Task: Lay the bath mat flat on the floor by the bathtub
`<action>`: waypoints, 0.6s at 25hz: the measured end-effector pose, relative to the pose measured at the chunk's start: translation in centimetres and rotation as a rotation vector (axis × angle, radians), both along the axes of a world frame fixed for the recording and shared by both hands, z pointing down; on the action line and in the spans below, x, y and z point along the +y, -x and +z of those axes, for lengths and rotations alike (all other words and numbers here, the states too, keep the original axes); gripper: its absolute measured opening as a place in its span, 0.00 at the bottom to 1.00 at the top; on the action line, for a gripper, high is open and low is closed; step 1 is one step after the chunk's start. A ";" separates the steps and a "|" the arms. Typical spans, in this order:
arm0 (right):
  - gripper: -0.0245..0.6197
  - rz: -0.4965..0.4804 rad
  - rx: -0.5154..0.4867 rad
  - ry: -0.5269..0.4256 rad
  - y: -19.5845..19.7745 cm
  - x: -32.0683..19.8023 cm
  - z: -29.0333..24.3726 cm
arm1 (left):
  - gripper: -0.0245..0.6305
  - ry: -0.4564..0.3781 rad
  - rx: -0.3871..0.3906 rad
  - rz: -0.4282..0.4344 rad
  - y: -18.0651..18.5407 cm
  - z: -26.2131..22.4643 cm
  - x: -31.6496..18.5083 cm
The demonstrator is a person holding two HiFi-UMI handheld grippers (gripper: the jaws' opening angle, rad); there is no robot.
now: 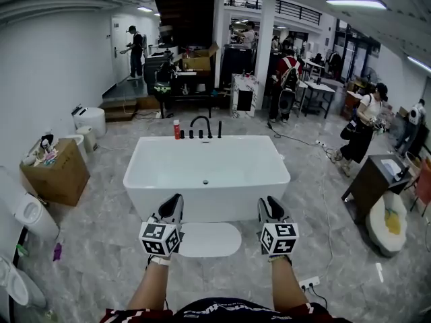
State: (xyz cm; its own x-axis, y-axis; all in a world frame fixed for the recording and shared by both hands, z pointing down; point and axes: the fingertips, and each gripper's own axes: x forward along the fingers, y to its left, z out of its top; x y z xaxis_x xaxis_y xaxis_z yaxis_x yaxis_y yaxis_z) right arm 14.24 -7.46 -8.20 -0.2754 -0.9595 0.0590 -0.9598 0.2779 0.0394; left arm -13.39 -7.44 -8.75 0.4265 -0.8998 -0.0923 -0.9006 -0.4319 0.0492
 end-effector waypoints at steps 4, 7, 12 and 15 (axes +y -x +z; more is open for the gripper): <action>0.21 -0.008 -0.007 -0.006 0.3 0.3 0.0 | 0.08 -0.002 -0.031 -0.002 -0.3 0.3 0.3; 0.21 -0.017 -0.013 -0.006 0.4 0.5 0.2 | 0.08 -0.005 -0.018 -0.003 -0.4 0.1 0.4; 0.20 -0.014 -0.009 0.015 0.1 0.6 0.7 | 0.08 -0.013 -0.008 -0.004 -0.6 -0.2 0.7; 0.17 -0.029 -0.009 0.029 0.5 0.6 0.9 | 0.08 -0.012 -0.001 -0.008 -0.2 -0.2 0.7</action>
